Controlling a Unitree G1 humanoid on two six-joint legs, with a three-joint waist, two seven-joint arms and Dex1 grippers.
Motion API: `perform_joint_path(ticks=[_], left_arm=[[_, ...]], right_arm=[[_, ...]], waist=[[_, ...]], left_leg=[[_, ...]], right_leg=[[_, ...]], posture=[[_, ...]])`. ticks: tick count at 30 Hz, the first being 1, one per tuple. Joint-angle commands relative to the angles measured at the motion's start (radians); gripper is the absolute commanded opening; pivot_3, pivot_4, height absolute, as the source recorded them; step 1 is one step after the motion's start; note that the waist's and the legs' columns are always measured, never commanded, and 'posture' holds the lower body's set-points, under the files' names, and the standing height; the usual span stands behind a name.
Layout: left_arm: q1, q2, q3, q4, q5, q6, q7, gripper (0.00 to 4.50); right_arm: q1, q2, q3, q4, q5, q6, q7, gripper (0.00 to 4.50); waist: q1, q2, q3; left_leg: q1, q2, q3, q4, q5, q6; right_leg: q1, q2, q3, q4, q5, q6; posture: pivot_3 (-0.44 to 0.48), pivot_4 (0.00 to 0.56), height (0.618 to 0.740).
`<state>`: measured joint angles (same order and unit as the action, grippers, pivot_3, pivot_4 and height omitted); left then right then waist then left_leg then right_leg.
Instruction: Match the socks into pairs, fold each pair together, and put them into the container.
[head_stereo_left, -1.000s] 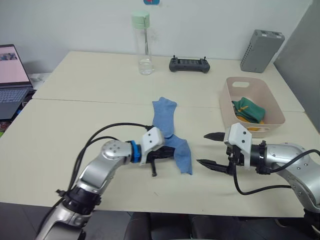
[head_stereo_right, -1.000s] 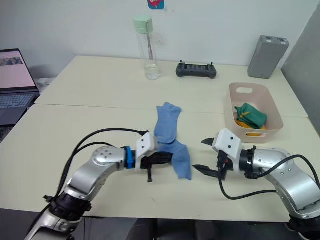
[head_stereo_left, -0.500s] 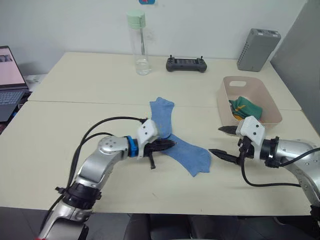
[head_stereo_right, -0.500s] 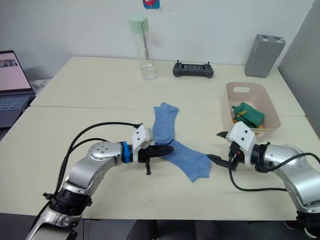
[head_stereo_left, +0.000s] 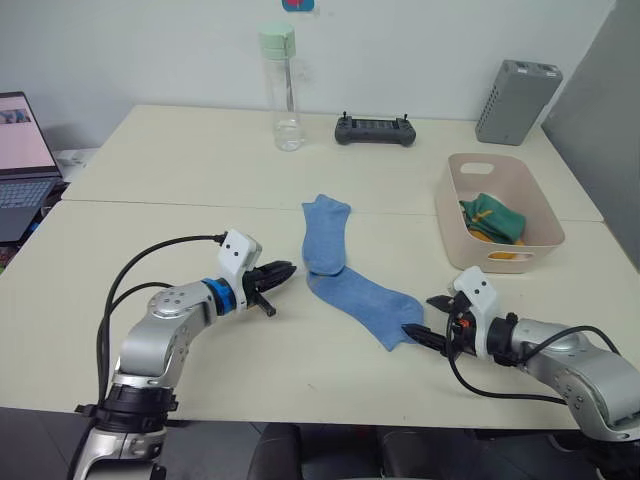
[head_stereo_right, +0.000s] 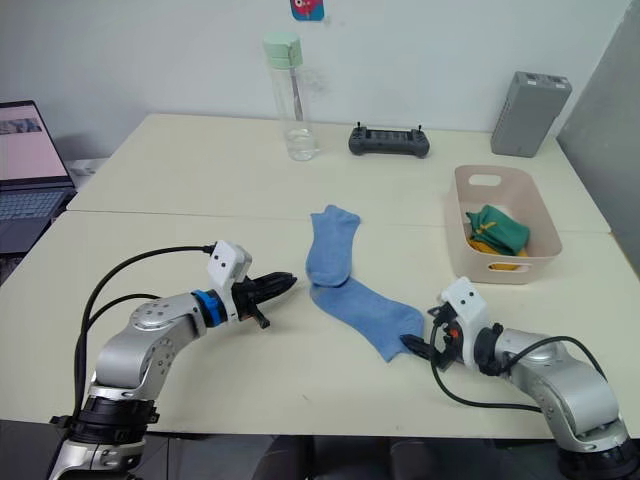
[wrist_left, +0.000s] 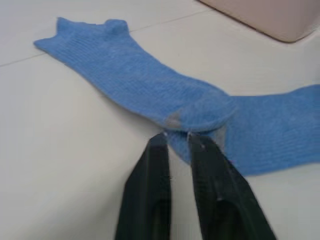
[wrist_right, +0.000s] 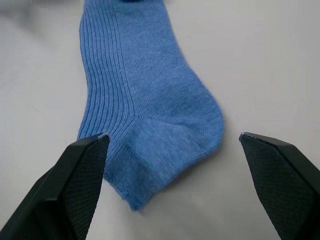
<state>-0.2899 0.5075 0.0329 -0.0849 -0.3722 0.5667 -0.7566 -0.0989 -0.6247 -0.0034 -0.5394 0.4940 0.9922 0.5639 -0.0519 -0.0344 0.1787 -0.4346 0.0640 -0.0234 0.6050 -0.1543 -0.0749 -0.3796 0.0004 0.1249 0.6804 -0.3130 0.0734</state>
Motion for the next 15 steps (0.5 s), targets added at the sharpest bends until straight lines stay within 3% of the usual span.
perform_joint_path(ticks=[1, 4, 15], left_arm=[[-0.013, 0.002, -0.013, 0.0, 0.007, 0.009, 0.007, 1.92], [-0.023, 0.005, -0.058, 0.037, 0.055, -0.013, 0.008, 2.84], [-0.111, -0.066, -0.136, 0.184, 0.103, -0.094, -0.024, 2.84]], right_arm=[[-0.011, -0.009, -0.039, -0.037, 0.017, 0.026, -0.019, 4.5], [-0.016, -0.003, -0.043, -0.045, 0.02, 0.039, -0.03, 4.5], [0.009, 0.01, -0.022, -0.064, 0.017, 0.071, -0.059, 4.5]], waist=[[-0.001, 0.0, 0.0], [-0.001, 0.0, 0.0], [0.008, 0.0, 0.0]], left_leg=[[0.0, 0.0, 0.0, 0.0, 0.0, 0.0], [0.0, 0.0, -0.001, -0.002, 0.0, 0.0], [0.0, 0.0, -0.001, -0.002, 0.0, 0.0]], right_leg=[[0.0, 0.0, 0.0, 0.0, 0.0, 0.001], [0.0, 0.0, -0.001, 0.0, 0.0, 0.0], [0.0, 0.0, -0.001, 0.0, 0.0, 0.0]], posture=[[0.0, 0.15, 0.74], [0.0, 0.15, 0.74], [0.0, 0.15, 0.74]])
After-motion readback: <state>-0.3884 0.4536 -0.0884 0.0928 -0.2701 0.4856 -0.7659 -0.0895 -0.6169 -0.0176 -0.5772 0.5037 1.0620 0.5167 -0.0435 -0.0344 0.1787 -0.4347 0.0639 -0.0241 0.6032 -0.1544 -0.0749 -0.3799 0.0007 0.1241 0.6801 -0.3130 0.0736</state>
